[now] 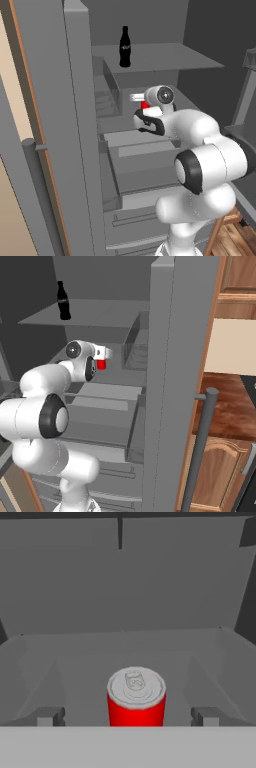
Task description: Open the fridge, grab two sodas, and place both sodas inside the bowl with ice on the dining counter.
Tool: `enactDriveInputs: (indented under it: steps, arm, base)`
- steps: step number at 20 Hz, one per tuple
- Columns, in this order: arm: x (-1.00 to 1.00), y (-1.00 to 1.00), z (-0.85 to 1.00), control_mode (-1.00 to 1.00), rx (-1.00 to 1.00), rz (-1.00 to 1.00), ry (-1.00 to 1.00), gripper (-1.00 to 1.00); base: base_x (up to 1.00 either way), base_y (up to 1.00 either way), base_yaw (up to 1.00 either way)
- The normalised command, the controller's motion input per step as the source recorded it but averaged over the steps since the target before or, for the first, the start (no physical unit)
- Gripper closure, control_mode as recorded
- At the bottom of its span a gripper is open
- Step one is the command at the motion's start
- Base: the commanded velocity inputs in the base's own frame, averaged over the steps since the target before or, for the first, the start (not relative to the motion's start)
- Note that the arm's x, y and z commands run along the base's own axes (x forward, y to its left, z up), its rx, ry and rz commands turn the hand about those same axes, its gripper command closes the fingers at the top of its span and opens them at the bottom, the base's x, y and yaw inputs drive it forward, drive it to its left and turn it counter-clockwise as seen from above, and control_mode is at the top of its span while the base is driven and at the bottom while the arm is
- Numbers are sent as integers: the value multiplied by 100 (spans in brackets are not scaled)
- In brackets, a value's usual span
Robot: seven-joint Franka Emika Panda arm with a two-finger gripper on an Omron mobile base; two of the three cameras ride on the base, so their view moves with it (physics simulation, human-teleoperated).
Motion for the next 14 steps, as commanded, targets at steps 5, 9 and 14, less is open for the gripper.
enactDriveInputs:
  steps: [5,9,14]
  arm:
    - [10,0,-9,-100,0,0,0,-100]
    - [4,0,-12,-100,0,0,0,-100]
    - [3,0,-9,-100,0,0,0,-100]
  base:
    - [0,0,0]
    - [0,0,0]
    - [0,0,0]
